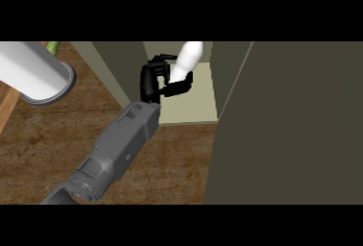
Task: Pick up the bottled water, place it into the cabinet and close the cabinet
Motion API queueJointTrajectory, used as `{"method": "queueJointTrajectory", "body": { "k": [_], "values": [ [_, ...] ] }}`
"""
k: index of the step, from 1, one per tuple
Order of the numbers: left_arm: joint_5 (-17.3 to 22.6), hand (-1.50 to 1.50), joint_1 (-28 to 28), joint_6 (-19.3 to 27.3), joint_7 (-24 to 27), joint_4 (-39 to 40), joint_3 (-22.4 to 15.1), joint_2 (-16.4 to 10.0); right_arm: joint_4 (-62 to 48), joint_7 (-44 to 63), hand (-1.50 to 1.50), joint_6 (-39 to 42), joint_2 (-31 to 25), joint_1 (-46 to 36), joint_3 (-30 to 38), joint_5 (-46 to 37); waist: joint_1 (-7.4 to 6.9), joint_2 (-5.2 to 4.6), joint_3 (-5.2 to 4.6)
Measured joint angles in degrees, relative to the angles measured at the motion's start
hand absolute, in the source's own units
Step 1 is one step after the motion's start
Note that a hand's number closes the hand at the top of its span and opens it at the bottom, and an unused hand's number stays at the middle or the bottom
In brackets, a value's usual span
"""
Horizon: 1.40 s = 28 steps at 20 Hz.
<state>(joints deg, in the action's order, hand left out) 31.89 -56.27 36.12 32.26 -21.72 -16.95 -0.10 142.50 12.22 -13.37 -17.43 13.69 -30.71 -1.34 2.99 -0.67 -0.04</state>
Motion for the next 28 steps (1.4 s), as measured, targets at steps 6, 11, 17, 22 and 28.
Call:
{"method": "queueJointTrajectory", "body": {
  "k": [6,11,17,22,28],
  "values": [
    [-0.56,-1.5,-3.32,0.9,2.74,6.49,0.7,0.07,-0.25,-2.14,-1.5,1.49,-0.67,1.12,1.39,0.6,0.55,-0.23,0.02],
    [-1.46,-1.5,-6.1,1.21,2.99,10.76,0.93,0.0,-0.18,-3.04,-1.5,2.25,-1.06,2.19,1.76,0.91,1.12,-0.43,0.01],
    [-0.87,-1.5,-7.56,-0.05,4.71,13.2,2.77,0.05,-0.32,-3.71,-1.5,2.99,-0.91,1.86,1.94,1.16,1.44,-0.68,-0.01],
    [-0.06,-1.5,-7.83,-2.6,6.42,14.0,4.58,-0.11,-0.31,-3.88,-1.5,3.31,-0.68,1.99,2.07,1.36,1.41,-0.73,-0.02],
    [-1.3,-1.5,-10.31,-4.09,5.97,15.32,4.2,-0.14,-0.62,-3.91,-1.5,3.51,-0.06,1.95,2.14,1.72,1.29,-0.68,-0.01]
  ]
}}
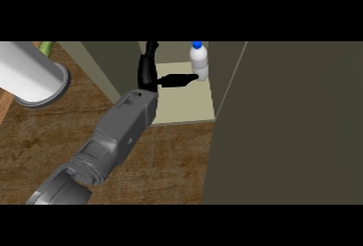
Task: Pick up the bottled water, place it into the cabinet and close the cabinet
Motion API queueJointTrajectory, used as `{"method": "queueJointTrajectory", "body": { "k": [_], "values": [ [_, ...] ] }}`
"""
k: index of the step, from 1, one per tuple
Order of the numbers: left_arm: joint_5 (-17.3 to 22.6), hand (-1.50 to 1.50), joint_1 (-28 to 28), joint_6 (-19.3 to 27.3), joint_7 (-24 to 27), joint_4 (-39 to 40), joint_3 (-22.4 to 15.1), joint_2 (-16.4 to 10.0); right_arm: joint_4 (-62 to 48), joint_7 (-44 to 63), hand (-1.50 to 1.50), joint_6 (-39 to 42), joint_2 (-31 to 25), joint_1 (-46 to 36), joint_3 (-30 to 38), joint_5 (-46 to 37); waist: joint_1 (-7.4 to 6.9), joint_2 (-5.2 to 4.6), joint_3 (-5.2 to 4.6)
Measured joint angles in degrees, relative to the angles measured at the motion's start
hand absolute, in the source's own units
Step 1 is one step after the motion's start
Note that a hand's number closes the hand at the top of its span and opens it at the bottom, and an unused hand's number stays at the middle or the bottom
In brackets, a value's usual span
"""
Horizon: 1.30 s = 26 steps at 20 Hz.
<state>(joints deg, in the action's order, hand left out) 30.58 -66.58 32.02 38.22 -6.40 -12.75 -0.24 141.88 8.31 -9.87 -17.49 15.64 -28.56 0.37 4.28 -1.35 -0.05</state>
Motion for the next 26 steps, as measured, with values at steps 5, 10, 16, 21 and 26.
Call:
{"method": "queueJointTrajectory", "body": {
  "k": [5,10,16,21,26],
  "values": [
    [0.64,-1.5,-0.16,-6.04,1.58,-1.97,0.98,0.05,0.11,-1.57,-1.5,0.72,-0.3,1.55,0.64,0.14,-0.09,0.15,0.01],
    [1.87,-1.5,0.6,-14.37,1.97,-5.39,0.87,0.18,-0.02,-1.75,-1.5,1.01,-0.16,1.77,0.78,0.13,-0.55,0.48,0.01],
    [5.65,-1.5,3.38,-17.77,-0.07,-12.62,-1.46,0.22,0.16,-0.55,-1.5,0.9,0.07,1.4,1.15,0.0,-1.5,1.05,0.03],
    [6.99,-1.5,10.07,-18.98,-1.42,-21.72,-4.23,0.24,0.24,0.93,-1.5,0.81,0.12,0.81,2.35,-0.03,-3.24,1.5,0.04],
    [6.21,1.5,18.4,-17.24,-5.32,-33.79,-7.4,-0.35,0.34,1.58,-1.5,0.26,0.35,0.53,0.95,-0.67,-4.44,1.83,0.05]
  ]
}}
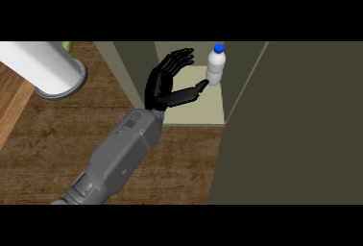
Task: Pick up the bottled water, place it into the cabinet and close the cabinet
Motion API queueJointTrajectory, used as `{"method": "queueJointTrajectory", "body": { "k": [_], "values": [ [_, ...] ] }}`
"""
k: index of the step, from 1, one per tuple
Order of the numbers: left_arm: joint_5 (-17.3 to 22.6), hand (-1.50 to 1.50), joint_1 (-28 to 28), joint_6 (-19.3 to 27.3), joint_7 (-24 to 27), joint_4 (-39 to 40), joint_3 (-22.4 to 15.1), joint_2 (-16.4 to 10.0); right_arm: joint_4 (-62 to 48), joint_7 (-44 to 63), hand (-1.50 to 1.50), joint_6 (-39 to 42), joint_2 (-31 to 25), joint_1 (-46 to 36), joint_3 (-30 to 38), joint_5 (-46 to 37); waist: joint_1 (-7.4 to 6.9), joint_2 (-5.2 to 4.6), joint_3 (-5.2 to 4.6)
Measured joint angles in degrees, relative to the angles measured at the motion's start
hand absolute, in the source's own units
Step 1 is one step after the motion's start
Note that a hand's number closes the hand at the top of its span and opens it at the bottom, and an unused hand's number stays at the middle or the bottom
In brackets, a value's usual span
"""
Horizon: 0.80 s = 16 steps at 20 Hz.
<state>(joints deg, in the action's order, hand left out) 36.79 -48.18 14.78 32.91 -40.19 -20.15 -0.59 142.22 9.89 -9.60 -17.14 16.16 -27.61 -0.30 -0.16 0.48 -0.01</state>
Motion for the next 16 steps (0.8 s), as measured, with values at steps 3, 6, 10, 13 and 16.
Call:
{"method": "queueJointTrajectory", "body": {
  "k": [3,6,10,13,16],
  "values": [
    [-0.72,1.5,6.5,0.45,-1.75,-7.55,-2.07,-1.19,0.18,0.24,-1.5,0.61,-1.49,-0.17,-0.22,-0.27,-0.49,0.18,-0.01],
    [-1.7,1.5,12.5,2.14,-3.77,-15.04,-4.36,-2.52,0.11,1.46,1.5,2.27,-3.8,-1.16,-0.77,-0.47,-1.0,0.3,-0.01],
    [-2.51,1.5,20.43,2.79,-5.8,-24.84,-6.35,-5.99,0.17,4.87,1.5,4.31,-6.43,-3.19,-2.31,-0.66,-1.16,0.2,-0.02],
    [-3.22,1.5,26.79,3.29,-6.78,-32.67,-7.39,-9.09,0.12,7.15,1.5,5.04,-6.59,-3.87,-5.48,-0.77,-1.0,0.11,0.0],
    [-4.04,1.5,33.26,3.97,-7.22,-40.29,-8.2,-12.07,0.05,10.84,1.5,4.62,-4.99,-5.66,-8.46,-0.71,-1.02,-0.07,0.04]
  ]
}}
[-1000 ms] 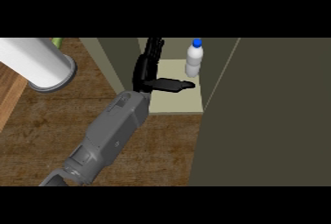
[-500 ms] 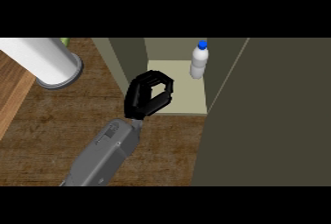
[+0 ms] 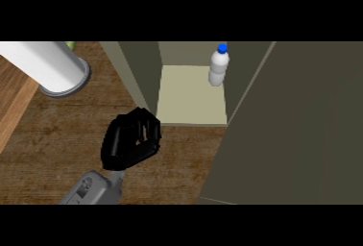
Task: Pick up the bottled water, place it into the cabinet and close the cabinet
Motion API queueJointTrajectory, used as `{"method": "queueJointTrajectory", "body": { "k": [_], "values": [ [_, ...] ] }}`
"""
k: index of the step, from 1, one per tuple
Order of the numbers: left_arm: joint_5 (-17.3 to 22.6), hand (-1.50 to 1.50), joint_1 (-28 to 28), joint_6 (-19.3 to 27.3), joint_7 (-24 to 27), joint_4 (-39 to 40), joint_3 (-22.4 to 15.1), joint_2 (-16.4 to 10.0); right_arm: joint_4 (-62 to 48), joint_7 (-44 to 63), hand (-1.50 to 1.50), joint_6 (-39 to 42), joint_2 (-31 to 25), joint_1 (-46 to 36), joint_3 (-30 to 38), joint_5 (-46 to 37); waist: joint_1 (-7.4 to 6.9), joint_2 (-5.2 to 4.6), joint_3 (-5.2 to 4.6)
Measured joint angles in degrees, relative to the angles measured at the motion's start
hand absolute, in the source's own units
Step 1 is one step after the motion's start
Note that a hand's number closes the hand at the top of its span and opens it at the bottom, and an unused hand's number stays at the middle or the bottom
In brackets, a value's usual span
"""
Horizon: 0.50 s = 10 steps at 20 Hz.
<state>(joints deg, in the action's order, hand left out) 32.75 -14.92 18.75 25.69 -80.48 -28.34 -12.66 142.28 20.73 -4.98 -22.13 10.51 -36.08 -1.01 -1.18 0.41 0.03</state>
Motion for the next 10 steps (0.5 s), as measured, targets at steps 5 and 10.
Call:
{"method": "queueJointTrajectory", "body": {
  "k": [5,10],
  "values": [
    [-0.39,1.5,9.38,-0.7,-0.07,-10.05,0.48,-5.05,-0.77,6.98,1.5,-2.16,4.48,-5.01,-5.99,-1.3,0.24,-0.2,0.02],
    [0.25,1.5,16.22,-2.49,0.58,-16.02,2.93,-8.7,-3.17,12.51,1.5,-3.35,10.04,-10.97,-10.56,-4.82,0.4,-0.12,-0.08]
  ]
}}
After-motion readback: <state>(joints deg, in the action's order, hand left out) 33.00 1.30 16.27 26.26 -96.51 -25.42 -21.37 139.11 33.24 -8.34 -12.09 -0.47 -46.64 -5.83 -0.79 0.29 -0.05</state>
